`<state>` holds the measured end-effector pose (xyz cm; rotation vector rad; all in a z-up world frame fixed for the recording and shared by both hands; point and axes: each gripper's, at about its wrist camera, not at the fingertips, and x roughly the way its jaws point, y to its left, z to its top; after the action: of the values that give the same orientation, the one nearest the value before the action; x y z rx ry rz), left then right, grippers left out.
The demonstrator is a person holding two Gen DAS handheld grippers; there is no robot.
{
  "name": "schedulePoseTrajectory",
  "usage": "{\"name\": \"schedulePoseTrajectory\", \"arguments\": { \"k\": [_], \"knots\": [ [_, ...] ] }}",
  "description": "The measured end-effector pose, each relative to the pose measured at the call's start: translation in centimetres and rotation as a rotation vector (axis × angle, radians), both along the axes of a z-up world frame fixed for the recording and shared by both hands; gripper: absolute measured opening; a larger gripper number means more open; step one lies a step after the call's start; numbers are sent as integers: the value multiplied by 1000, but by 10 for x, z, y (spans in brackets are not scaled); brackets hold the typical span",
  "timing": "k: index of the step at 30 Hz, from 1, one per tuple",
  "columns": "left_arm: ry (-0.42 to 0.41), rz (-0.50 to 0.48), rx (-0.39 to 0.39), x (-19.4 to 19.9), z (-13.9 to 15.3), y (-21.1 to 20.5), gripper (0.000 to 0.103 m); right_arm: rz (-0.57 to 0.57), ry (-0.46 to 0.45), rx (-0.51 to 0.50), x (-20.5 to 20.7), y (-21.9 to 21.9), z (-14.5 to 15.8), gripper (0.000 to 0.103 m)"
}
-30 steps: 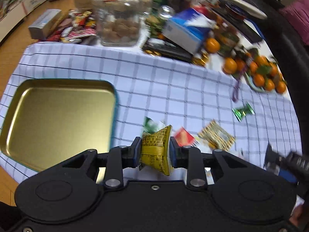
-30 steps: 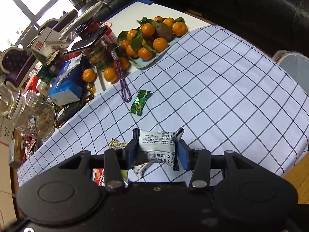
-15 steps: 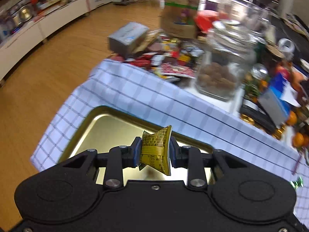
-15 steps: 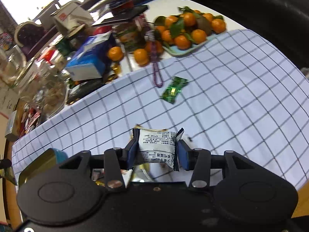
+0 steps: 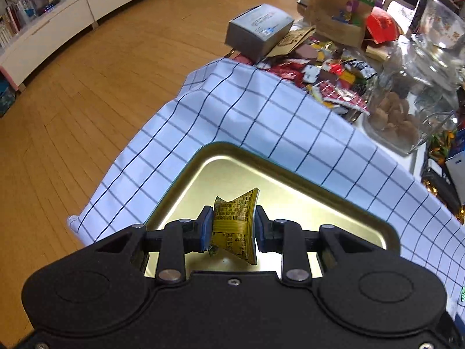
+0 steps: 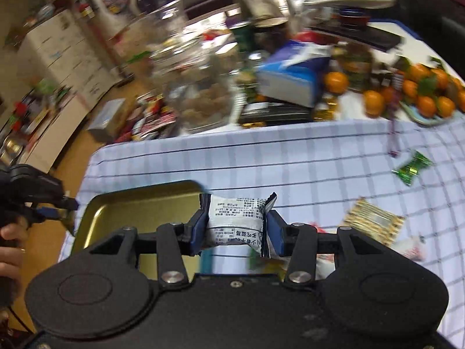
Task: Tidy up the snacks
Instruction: 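Carry the yellow-gold packet over the gold tray with the left tool and release, then lower the left tool onto the green-wrapped snack bag and close it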
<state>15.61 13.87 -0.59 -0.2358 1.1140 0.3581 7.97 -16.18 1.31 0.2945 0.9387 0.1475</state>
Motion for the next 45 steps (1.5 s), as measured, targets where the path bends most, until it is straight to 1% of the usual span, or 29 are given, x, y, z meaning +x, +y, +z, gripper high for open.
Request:
{"name": "schedulePoseTrajectory", "arguments": {
  "k": [5, 9, 12, 15, 22, 24, 26, 29, 33, 35, 40, 43, 45],
  "knots": [
    [22, 19, -23, -11, -7, 13, 37, 121, -14, 21, 27, 49, -8, 48],
    [38, 20, -27, -19, -14, 16, 37, 146, 17, 53, 32, 73, -23, 48],
    [49, 22, -67, -23, -19, 20, 37, 162, 17, 45, 31, 83, -27, 48],
    [58, 28, -98, -20, -21, 20, 37, 176, 7, 38, 28, 87, -27, 48],
    [48, 51, -89, -21, -20, 13, 37, 176, -15, 34, 28, 81, -25, 48],
    [42, 69, -87, -21, -19, 13, 39, 178, -22, 38, 29, 82, -25, 48],
    [45, 91, -78, -21, -18, 14, 46, 185, -25, 46, 30, 83, -27, 49],
    [30, 104, -99, -22, -16, 18, 45, 181, -14, 59, 31, 85, -29, 50],
    [17, 115, -93, -24, -13, 20, 45, 181, 5, 94, 31, 84, -29, 50],
    [16, 114, -102, -24, -13, 19, 44, 177, 6, 83, 30, 83, -28, 50],
    [13, 55, -137, -22, -9, 1, 44, 154, -5, 55, 27, 77, -24, 50],
    [1, -5, -148, -18, -5, -22, 44, 124, -16, 41, 25, 66, -18, 50],
    [1, -55, -139, -15, -2, -43, 44, 97, -23, 20, 24, 56, -15, 50]
  ]
}}
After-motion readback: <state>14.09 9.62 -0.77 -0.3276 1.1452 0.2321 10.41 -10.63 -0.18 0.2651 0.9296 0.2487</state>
